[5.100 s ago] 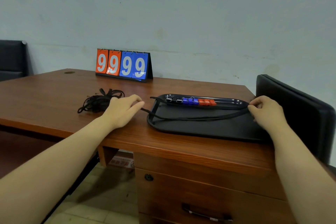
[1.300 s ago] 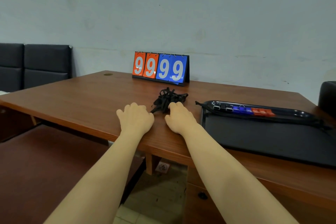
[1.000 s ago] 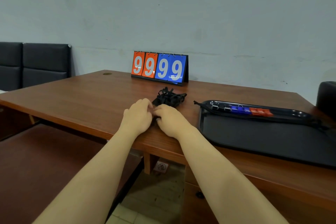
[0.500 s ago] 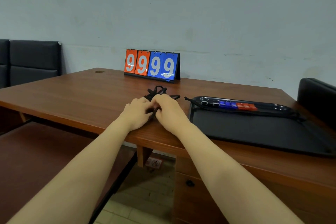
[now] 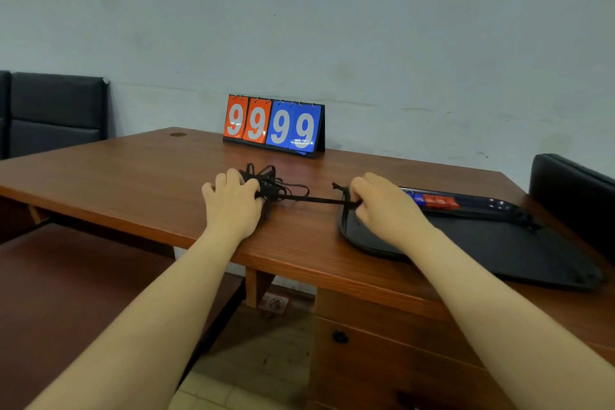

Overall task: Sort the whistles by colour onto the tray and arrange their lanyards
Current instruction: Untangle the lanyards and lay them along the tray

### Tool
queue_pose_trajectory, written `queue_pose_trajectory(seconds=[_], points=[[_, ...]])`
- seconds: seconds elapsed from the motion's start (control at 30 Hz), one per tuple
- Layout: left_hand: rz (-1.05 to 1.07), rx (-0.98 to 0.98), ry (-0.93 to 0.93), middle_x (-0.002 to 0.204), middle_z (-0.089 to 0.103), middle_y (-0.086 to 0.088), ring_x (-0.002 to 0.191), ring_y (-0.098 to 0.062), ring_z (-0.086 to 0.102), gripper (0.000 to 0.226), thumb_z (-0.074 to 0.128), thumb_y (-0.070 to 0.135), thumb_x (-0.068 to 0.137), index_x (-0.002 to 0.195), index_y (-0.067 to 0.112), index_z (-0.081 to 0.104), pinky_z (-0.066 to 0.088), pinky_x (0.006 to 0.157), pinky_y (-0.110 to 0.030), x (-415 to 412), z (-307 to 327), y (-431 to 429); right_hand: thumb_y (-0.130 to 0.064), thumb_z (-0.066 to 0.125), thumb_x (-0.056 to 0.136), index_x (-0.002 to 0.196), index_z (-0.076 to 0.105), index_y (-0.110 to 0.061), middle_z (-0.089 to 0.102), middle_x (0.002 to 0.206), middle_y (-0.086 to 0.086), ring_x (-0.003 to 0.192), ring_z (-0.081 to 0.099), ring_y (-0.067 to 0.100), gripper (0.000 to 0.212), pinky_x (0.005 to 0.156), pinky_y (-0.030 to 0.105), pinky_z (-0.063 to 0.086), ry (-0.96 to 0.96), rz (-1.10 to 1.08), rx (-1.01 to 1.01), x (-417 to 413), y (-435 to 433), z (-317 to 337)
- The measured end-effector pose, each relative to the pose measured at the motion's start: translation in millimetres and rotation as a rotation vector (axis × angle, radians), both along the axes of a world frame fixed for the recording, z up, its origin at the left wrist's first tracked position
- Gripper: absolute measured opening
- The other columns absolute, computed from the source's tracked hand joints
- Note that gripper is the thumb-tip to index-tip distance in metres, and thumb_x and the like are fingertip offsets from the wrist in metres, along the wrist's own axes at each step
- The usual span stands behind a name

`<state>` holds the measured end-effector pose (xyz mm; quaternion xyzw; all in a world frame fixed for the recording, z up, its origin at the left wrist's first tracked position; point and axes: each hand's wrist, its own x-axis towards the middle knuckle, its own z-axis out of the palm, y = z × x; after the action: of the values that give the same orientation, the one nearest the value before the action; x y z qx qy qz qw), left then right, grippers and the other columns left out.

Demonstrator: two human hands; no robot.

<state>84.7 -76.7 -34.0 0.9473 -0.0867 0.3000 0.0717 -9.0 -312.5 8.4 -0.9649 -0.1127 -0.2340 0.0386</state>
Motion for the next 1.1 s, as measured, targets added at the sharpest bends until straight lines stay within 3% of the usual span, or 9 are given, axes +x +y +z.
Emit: queue_pose_trajectory(seconds=[0.13, 0.37, 0.47, 0.6, 0.67, 0.77, 0.93, 1.0, 1.1], points=[[0.007, -0.002, -0.102, 0.122, 0.045, -0.007, 0.113, -0.027, 0.040, 0.025, 0.053, 0.034, 0.091, 0.109, 0.020, 0.063, 0.029, 0.094, -0.043, -2, -1, 0, -0.006, 0.047, 0.086, 0.076, 0.040, -0.020, 0.043, 0.080, -0.003, 0.068, 0.044, 0.020, 0.018, 0.061, 0.034, 0.040, 0.009, -0.082, 0.031, -4, -29, 2], [0.100, -0.045, 0.009, 0.116, 0.051, -0.007, 0.107, -0.026, 0.048, 0.028, 0.049, 0.034, 0.094, 0.116, 0.020, 0.056, 0.033, 0.094, -0.045, 2, 1, 0, -0.003, 0.047, 0.086, 0.067, 0.048, -0.016, 0.055, 0.072, 0.003, 0.071, 0.052, 0.025, 0.023, 0.066, 0.036, 0.044, 0.025, -0.232, 0.152, -22, -96, 4], [0.142, -0.049, 0.052, 0.116, 0.048, -0.008, 0.108, -0.027, 0.045, 0.026, 0.048, 0.033, 0.094, 0.114, 0.018, 0.057, 0.032, 0.095, -0.045, 1, 1, -1, -0.006, 0.050, 0.088, 0.069, 0.054, -0.015, 0.059, 0.075, 0.003, 0.073, 0.055, 0.024, 0.021, 0.069, 0.036, 0.047, 0.070, -0.337, 0.181, -35, -130, 8], [0.139, -0.089, 0.053, 0.124, 0.043, -0.011, 0.112, -0.030, 0.041, 0.027, 0.056, 0.028, 0.086, 0.109, 0.013, 0.060, 0.031, 0.097, -0.047, 1, 2, -1, -0.003, 0.047, 0.091, 0.073, 0.059, -0.014, 0.058, 0.078, 0.002, 0.071, 0.052, 0.016, 0.024, 0.062, 0.026, 0.041, 0.050, -0.387, 0.297, -63, -157, 8], [0.107, -0.103, 0.050, 0.126, 0.043, -0.011, 0.115, -0.031, 0.040, 0.032, 0.057, 0.031, 0.083, 0.109, 0.012, 0.061, 0.030, 0.098, -0.048, 1, 3, -2, 0.000, 0.048, 0.090, 0.078, 0.062, -0.011, 0.057, 0.085, 0.003, 0.078, 0.053, 0.020, 0.021, 0.068, 0.028, 0.038, 0.021, -0.399, 0.386, -72, -165, 1], [-0.004, -0.121, -0.059, 0.122, 0.048, -0.011, 0.113, -0.030, 0.043, 0.030, 0.059, 0.029, 0.081, 0.104, 0.010, 0.063, 0.029, 0.097, -0.047, -3, 4, -2, 0.002, 0.052, 0.089, 0.079, 0.065, -0.013, 0.057, 0.091, 0.005, 0.085, 0.053, 0.023, 0.022, 0.077, 0.030, 0.037, -0.021, -0.406, 0.515, -75, -173, -11], [-0.128, -0.143, -0.251, 0.110, 0.054, -0.006, 0.104, -0.023, 0.050, 0.017, 0.058, 0.019, 0.082, 0.099, 0.014, 0.060, 0.033, 0.092, -0.040, -11, 18, -29, 0.000, 0.043, 0.094, 0.084, 0.066, -0.015, 0.065, 0.093, 0.011, 0.081, 0.062, 0.023, 0.030, 0.070, 0.031, 0.048, -0.099, -0.431, 0.815, -74, -187, -12], [-0.209, -0.119, -0.141, 0.114, 0.057, -0.002, 0.105, -0.019, 0.051, 0.023, 0.054, 0.015, 0.086, 0.109, 0.018, 0.058, 0.035, 0.094, -0.038, -9, 26, -55, 0.001, 0.041, 0.095, 0.084, 0.065, -0.015, 0.064, 0.095, 0.010, 0.076, 0.062, 0.017, 0.031, 0.064, 0.025, 0.047, -0.103, -0.419, 0.868, -74, -191, -13], [-0.350, -0.004, 0.187, 0.132, 0.053, -0.001, 0.123, -0.023, 0.045, 0.044, 0.049, 0.011, 0.090, 0.131, 0.025, 0.047, 0.030, 0.104, -0.046, -4, 22, -98, 0.002, 0.049, 0.093, 0.083, 0.061, -0.018, 0.064, 0.094, 0.011, 0.077, 0.066, 0.019, 0.025, 0.064, 0.026, 0.050, -0.092, -0.397, 0.878, -73, -196, -15]])
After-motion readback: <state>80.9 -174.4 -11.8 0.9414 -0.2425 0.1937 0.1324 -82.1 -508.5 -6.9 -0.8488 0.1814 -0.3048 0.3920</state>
